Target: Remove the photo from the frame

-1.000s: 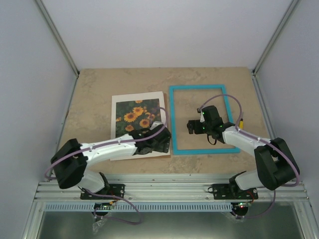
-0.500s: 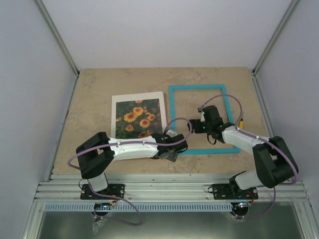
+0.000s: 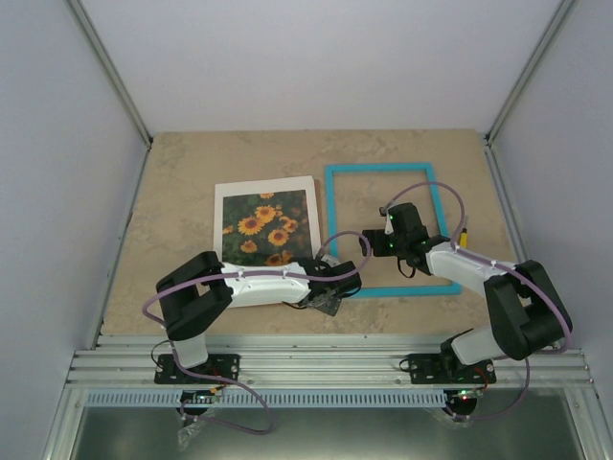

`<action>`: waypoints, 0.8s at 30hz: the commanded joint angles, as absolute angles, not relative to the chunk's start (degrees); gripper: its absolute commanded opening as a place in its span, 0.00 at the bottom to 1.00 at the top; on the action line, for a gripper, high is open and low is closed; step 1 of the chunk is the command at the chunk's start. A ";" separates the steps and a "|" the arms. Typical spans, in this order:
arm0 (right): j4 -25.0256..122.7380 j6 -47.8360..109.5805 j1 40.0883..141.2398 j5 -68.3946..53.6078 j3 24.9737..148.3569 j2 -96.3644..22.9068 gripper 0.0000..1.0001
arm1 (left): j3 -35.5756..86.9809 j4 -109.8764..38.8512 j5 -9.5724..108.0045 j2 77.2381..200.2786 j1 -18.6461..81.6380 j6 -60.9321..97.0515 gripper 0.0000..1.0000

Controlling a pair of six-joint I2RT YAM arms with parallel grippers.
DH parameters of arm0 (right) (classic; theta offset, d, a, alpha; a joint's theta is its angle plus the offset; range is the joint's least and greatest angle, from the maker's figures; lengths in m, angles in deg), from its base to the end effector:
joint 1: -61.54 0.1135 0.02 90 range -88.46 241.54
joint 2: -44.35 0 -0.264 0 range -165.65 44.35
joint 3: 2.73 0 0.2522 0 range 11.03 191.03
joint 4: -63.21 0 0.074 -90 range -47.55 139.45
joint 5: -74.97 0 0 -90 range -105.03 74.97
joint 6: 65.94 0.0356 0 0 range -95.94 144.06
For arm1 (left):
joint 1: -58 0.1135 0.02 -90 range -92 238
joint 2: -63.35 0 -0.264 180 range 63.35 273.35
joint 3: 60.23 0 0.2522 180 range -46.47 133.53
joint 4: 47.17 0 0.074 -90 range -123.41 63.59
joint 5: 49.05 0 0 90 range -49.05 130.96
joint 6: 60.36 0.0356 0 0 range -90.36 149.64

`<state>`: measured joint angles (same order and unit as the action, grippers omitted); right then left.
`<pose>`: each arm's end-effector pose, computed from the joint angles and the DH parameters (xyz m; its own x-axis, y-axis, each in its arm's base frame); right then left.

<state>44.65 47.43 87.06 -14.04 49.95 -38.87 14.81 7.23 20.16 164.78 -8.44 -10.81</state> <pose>0.2504 0.1202 0.1647 -0.8011 0.0571 -0.5958 -0.1342 0.9530 0.2717 0.1377 -0.2841 0.1543 -0.8415 0.4123 -0.3491 0.3789 0.9110 0.1628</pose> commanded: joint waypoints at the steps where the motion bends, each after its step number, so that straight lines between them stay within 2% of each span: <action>1: 45.76 47.46 86.76 -13.20 49.62 -39.29 0.98 | 16.06 9.29 17.97 165.57 -8.60 -11.99 1.00; 24: 45.67 47.17 86.77 -12.25 49.90 -40.24 0.98 | 13.03 11.30 15.66 159.53 -5.65 -14.70 1.00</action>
